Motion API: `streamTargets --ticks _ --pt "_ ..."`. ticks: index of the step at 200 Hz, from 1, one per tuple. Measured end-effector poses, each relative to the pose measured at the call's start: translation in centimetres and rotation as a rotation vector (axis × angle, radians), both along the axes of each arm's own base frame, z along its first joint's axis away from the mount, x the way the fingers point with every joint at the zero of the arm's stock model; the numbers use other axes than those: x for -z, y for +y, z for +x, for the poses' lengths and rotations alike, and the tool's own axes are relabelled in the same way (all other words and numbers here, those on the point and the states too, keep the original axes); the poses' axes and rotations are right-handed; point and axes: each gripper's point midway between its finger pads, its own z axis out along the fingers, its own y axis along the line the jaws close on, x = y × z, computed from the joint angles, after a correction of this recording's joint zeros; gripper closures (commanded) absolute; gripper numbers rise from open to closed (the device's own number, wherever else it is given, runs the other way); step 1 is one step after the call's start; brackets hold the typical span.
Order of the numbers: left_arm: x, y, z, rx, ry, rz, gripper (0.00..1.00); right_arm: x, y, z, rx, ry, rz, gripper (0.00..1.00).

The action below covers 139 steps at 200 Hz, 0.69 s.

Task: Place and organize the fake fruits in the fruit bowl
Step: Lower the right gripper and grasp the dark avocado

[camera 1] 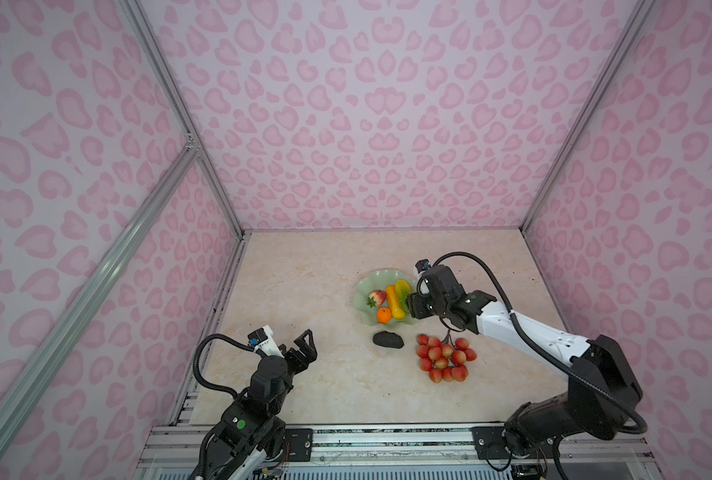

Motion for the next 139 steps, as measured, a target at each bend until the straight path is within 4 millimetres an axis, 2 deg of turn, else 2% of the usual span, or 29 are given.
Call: streamTargets --ticks 27,43,54,72,114,139 --pt "0.4 0.0 0.2 -0.003 0.013 0.010 0.00 2.2 1.2 -6.4 -0.146 0.026 0.020 0.30" --pt "0.3 -0.1 0.3 -0.005 0.013 0.011 0.00 4.3 1.1 -9.0 -0.188 0.059 0.032 0.28" --pt "0.4 -0.1 0.4 -0.005 0.016 0.012 0.00 5.4 1.1 -9.9 -0.197 0.077 0.045 0.27" --pt "0.3 -0.2 0.5 -0.005 0.014 0.011 0.00 6.7 1.0 -10.1 -0.191 0.089 0.044 0.25" --pt "0.4 -0.3 0.6 -0.002 0.018 0.007 0.00 6.0 3.8 -7.7 -0.224 0.039 0.053 0.25" --pt "0.1 -0.4 0.6 -0.002 0.008 -0.003 0.00 6.6 5.2 -6.6 -0.251 0.033 0.028 0.26"
